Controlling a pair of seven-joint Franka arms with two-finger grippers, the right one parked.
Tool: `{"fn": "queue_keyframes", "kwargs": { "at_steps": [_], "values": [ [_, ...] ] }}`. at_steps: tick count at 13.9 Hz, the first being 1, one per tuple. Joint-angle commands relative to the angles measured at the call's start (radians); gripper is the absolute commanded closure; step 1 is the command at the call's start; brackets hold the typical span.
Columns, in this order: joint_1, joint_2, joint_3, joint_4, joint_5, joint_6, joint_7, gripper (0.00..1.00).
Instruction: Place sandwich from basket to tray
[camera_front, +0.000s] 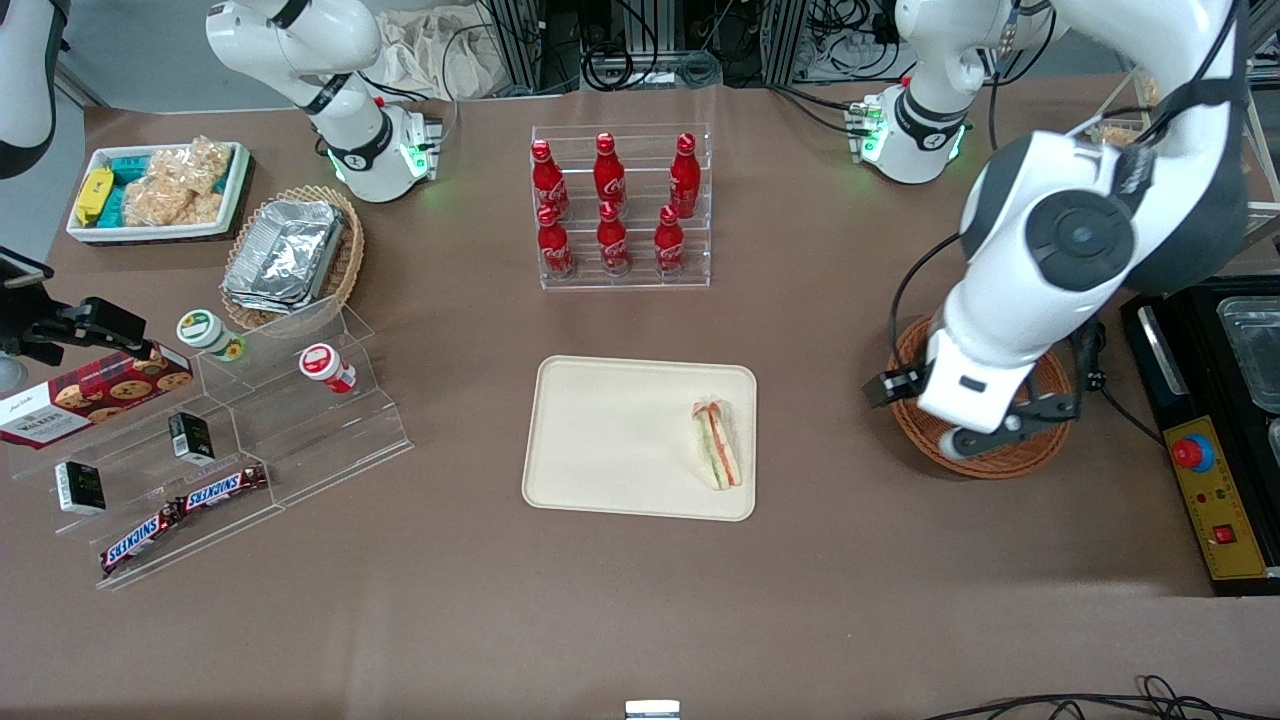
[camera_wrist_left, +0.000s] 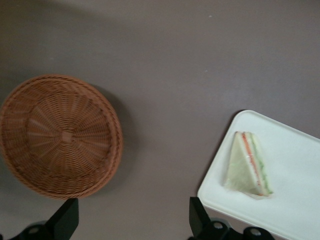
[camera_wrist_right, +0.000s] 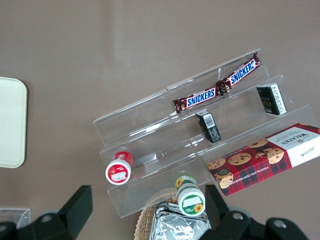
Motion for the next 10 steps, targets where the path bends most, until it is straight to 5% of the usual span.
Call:
{"fn": "queue_keyframes", "kwargs": {
  "at_steps": [1, 10],
  "values": [
    [-0.003, -0.126, 0.027, -0.116, -0.019, -0.024, 0.071, 0.01],
    [0.003, -0.173, 0.212, -0.051, -0.118, -0.193, 0.511, 0.01]
  ]
}}
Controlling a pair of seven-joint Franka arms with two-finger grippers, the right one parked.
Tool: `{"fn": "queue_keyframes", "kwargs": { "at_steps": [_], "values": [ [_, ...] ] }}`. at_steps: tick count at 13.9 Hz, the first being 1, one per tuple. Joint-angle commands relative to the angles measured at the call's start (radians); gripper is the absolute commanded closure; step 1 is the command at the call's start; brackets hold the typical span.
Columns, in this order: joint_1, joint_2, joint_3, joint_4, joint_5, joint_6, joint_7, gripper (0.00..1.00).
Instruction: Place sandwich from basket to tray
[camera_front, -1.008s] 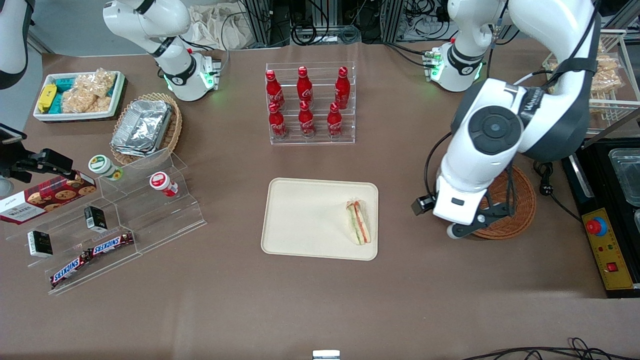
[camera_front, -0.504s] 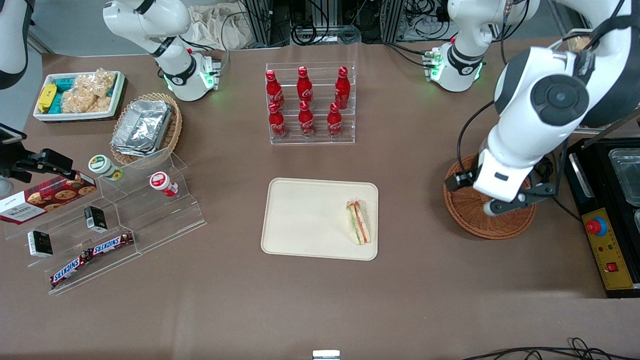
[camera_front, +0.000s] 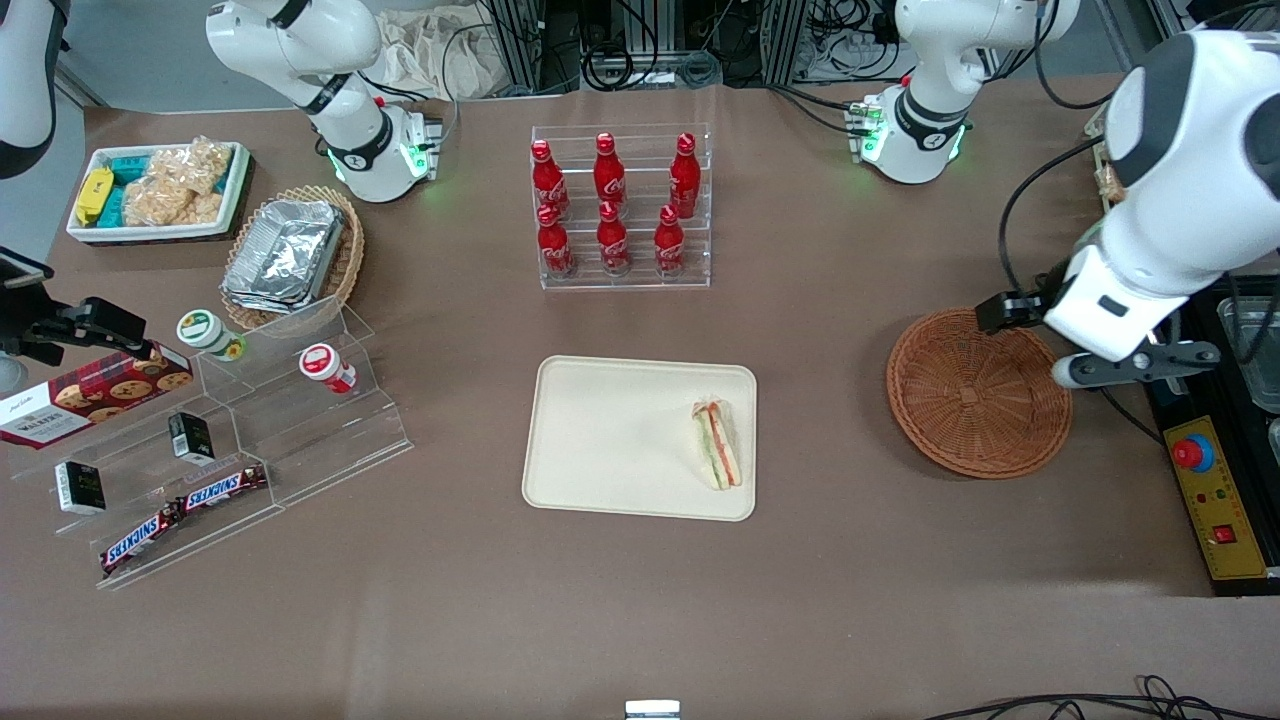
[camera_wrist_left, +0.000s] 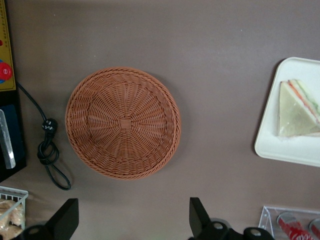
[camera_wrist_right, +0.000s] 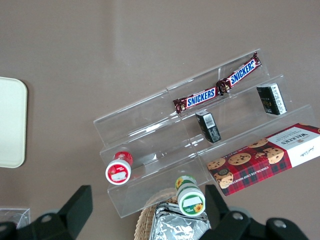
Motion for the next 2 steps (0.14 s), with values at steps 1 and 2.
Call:
{"fn": "queue_keyframes", "kwargs": {
  "at_steps": [1, 2],
  "values": [
    [0.000, 0.001, 0.048, 0.037, -0.039, -0.046, 0.108, 0.01],
    [0.001, 0.008, 0.057, 0.051, -0.039, -0.047, 0.154, 0.01]
  ]
}}
